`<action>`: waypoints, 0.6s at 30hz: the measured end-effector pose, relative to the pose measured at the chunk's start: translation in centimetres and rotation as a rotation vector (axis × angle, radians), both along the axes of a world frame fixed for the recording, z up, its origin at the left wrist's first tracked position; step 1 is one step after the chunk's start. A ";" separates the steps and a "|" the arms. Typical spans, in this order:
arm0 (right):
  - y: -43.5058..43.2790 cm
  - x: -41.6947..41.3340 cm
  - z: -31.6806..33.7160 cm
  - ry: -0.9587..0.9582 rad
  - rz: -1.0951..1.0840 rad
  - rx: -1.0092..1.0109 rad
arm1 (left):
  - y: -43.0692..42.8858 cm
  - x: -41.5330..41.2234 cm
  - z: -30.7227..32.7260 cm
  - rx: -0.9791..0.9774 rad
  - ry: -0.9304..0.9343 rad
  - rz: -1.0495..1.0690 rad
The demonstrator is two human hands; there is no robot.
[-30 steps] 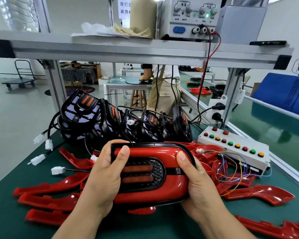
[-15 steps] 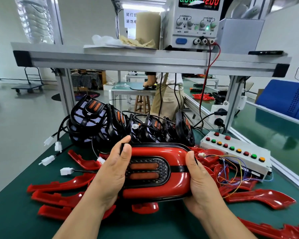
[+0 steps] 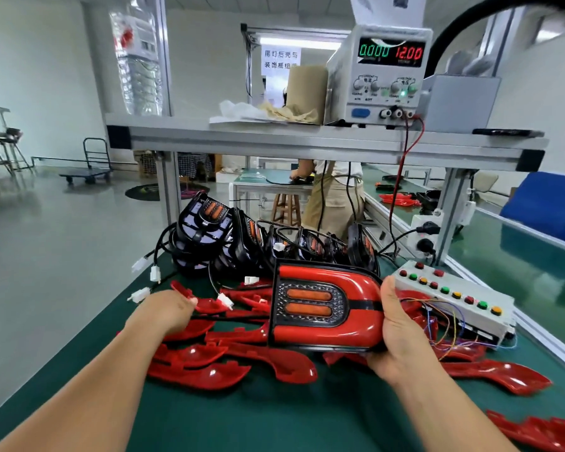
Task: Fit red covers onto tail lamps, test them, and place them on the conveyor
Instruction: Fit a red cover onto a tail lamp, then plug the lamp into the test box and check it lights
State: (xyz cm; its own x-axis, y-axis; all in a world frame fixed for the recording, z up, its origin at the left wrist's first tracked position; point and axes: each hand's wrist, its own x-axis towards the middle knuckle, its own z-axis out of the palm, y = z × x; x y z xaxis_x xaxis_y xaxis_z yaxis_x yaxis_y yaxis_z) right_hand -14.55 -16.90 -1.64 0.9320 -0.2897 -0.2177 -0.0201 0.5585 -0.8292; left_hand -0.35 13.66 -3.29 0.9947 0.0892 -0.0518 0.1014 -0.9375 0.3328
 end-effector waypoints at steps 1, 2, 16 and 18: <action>-0.1 -0.2 0.0 0.003 0.000 0.007 | -0.1 0.3 -0.1 0.072 0.045 -0.008; -0.2 -0.5 0.0 0.005 0.004 0.013 | -0.1 0.6 -0.4 0.073 0.057 0.012; 0.1 -7.5 -1.9 0.200 0.101 -0.154 | -3.1 0.6 6.3 -1.125 -0.490 0.126; 0.7 -8.7 -2.7 0.232 0.106 -0.215 | -4.1 -0.1 7.6 -1.380 -0.474 0.069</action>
